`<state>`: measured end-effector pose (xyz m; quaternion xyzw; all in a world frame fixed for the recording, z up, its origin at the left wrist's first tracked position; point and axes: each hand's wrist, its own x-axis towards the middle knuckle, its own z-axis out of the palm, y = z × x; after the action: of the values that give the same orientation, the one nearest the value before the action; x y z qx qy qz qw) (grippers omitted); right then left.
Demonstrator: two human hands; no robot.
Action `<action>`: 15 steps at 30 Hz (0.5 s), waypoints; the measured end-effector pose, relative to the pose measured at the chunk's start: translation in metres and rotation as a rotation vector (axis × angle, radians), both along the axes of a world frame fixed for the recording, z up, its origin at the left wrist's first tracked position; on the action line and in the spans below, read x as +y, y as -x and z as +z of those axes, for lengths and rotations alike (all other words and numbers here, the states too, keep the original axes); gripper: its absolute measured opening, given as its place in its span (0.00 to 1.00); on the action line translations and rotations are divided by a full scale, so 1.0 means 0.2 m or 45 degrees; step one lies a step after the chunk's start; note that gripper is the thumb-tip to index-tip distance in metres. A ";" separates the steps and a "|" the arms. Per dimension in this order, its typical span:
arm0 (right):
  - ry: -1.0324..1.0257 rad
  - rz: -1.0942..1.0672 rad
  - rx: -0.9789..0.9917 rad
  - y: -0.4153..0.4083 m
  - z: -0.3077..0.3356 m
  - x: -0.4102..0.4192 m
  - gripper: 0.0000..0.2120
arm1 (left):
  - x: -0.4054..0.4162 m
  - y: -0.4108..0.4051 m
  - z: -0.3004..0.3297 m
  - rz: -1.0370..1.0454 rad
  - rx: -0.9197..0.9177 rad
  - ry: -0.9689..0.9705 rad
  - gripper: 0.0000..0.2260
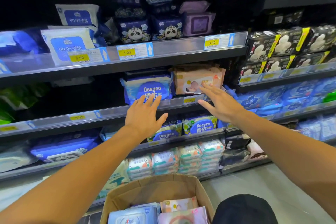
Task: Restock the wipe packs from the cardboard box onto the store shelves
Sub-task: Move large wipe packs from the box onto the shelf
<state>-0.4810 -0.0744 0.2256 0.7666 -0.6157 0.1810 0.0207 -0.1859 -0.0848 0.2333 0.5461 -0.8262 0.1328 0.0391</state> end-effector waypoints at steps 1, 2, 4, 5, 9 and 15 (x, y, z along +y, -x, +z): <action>-0.007 0.001 -0.010 0.00 0.00 0.00 0.31 | 0.00 0.00 0.01 0.004 -0.007 0.001 0.34; -0.012 0.004 -0.013 0.00 0.01 0.00 0.31 | -0.01 0.00 0.01 0.007 -0.014 0.002 0.35; -0.024 0.008 -0.011 -0.01 0.02 0.00 0.31 | -0.03 0.01 0.02 0.012 -0.037 -0.005 0.35; -0.031 0.008 -0.008 -0.01 0.02 -0.01 0.31 | -0.04 0.01 0.03 0.019 -0.048 -0.011 0.35; -0.037 -0.041 0.059 -0.04 0.05 -0.03 0.33 | -0.07 0.03 0.04 0.052 -0.069 -0.029 0.36; -0.066 -0.059 0.127 -0.05 0.06 -0.07 0.34 | -0.13 0.03 0.03 0.041 -0.051 -0.061 0.35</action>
<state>-0.4707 -0.0886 0.2381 0.7606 -0.6358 0.1261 0.0358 -0.1922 -0.1114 0.2403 0.5574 -0.8209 0.1243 0.0073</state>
